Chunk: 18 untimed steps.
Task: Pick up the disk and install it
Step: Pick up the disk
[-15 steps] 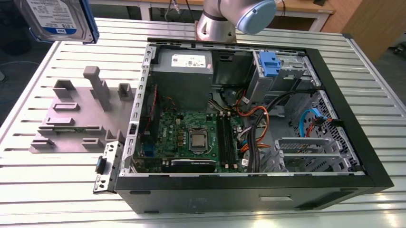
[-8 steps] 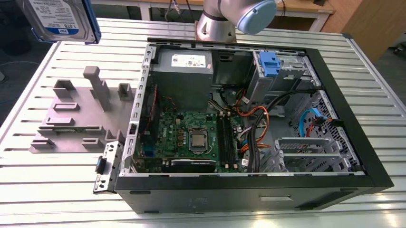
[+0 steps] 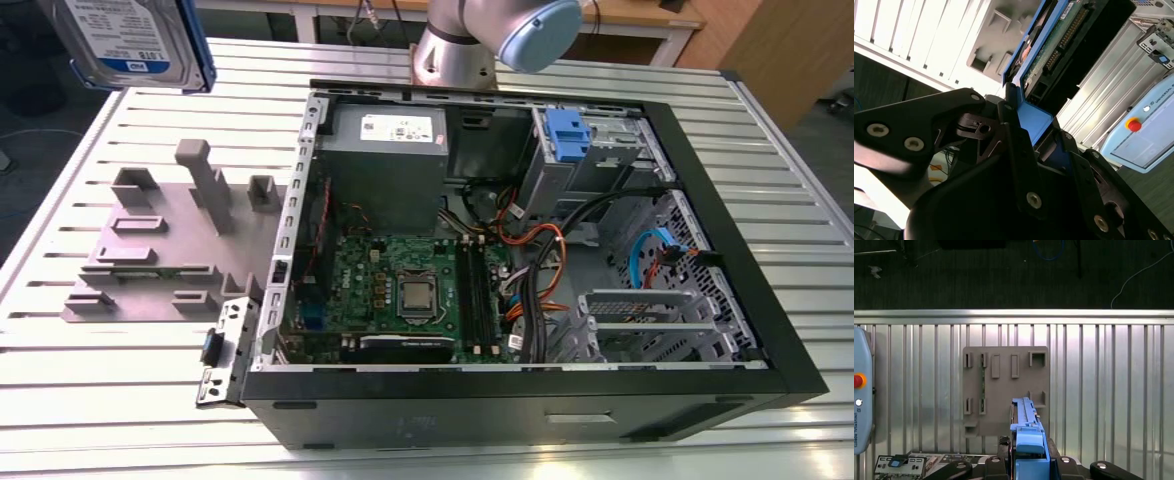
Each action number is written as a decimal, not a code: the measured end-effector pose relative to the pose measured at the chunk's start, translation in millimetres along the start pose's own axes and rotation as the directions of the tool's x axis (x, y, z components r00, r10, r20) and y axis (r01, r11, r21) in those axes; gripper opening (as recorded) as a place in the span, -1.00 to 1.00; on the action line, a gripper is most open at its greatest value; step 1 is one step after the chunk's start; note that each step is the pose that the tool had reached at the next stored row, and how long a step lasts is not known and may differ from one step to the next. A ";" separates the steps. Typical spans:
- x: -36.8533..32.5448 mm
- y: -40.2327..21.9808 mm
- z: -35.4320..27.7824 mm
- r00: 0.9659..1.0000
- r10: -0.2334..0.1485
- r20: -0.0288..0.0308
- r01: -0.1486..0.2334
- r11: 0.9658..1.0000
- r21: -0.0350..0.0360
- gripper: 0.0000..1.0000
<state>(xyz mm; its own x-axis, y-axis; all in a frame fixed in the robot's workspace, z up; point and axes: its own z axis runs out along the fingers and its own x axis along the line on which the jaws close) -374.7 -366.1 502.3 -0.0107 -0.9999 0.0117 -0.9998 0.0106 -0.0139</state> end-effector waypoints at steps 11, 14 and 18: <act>0.0 -1.9 0.1 1.000 0.000 0.000 0.000 1.000 0.000 -0.27; 1.0 -2.3 0.0 1.000 0.000 0.000 0.000 1.000 0.000 -0.27; 4.7 -2.3 0.1 1.000 0.000 0.000 0.000 1.000 0.000 -0.27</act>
<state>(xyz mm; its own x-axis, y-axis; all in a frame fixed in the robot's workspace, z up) -372.4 -370.8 502.2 -0.0111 -0.9999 0.0119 -0.9998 0.0109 -0.0139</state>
